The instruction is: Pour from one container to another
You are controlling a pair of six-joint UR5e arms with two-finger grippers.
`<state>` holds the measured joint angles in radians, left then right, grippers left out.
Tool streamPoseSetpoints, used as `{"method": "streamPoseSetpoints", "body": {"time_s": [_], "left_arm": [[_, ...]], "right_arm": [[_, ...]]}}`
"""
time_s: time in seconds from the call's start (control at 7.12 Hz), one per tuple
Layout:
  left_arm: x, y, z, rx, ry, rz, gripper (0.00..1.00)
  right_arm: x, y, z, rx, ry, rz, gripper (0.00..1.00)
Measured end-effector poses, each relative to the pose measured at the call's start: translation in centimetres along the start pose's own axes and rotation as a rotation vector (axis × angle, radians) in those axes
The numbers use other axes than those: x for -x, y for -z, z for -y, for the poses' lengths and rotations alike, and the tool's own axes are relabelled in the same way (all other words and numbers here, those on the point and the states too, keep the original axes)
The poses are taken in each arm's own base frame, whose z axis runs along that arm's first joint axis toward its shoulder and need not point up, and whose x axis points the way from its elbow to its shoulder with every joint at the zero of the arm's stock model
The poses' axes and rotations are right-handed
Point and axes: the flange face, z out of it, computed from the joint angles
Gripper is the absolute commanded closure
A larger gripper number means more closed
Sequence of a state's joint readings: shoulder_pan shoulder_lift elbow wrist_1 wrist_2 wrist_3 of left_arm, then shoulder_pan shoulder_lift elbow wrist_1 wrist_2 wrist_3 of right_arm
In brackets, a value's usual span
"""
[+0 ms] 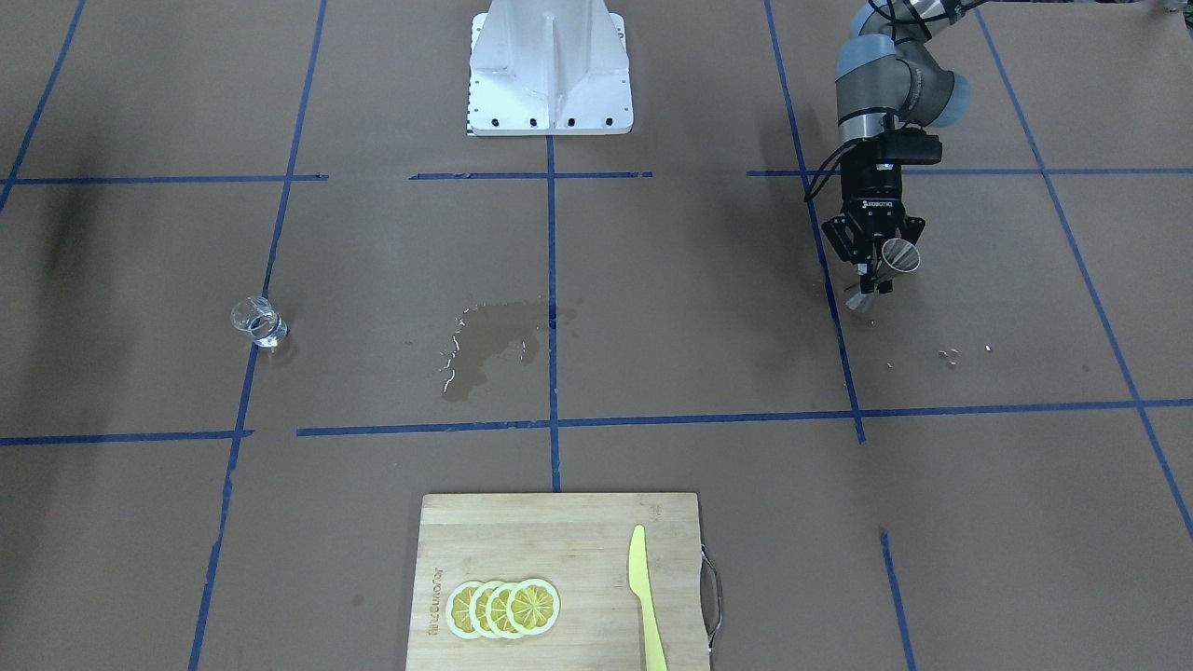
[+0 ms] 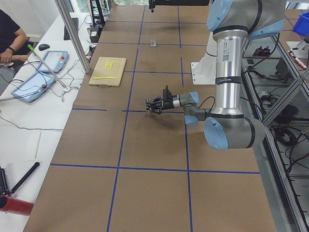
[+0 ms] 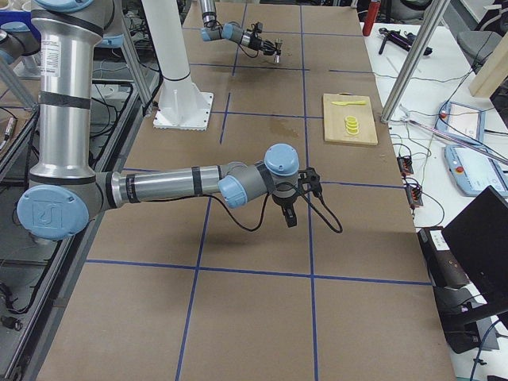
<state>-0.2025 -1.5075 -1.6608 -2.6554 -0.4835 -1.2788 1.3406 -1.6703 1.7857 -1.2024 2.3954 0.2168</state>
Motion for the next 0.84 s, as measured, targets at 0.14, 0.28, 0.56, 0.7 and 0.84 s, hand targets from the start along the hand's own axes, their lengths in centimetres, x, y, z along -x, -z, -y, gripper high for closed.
{"method": "streamPoseSetpoints", "body": {"time_s": [0.14, 0.28, 0.56, 0.7, 0.84], "left_arm": [[-1.3, -0.1, 0.4, -0.027, -0.01, -0.008, 1.0], [-2.9, -0.3, 0.7, -0.045, -0.023, -0.015, 1.0], [-5.4, -0.5, 0.9, -0.058, -0.062, -0.029, 1.0], [-6.5, -0.8, 0.6, -0.06, -0.075, -0.032, 1.0], [-7.0, -1.1, 0.3, -0.061, -0.082, -0.033, 1.0]], "right_arm": [[1.0, -0.3, 0.1, -0.032, 0.0, 0.007, 0.01], [3.1, -1.4, 0.2, -0.089, -0.006, 0.011, 0.01], [9.3, -5.9, -1.8, -0.252, -0.078, 0.025, 0.01], [12.5, -8.0, -3.8, -0.34, -0.13, 0.012, 0.0], [16.1, -9.5, -5.9, -0.427, -0.156, -0.015, 0.0]]}}
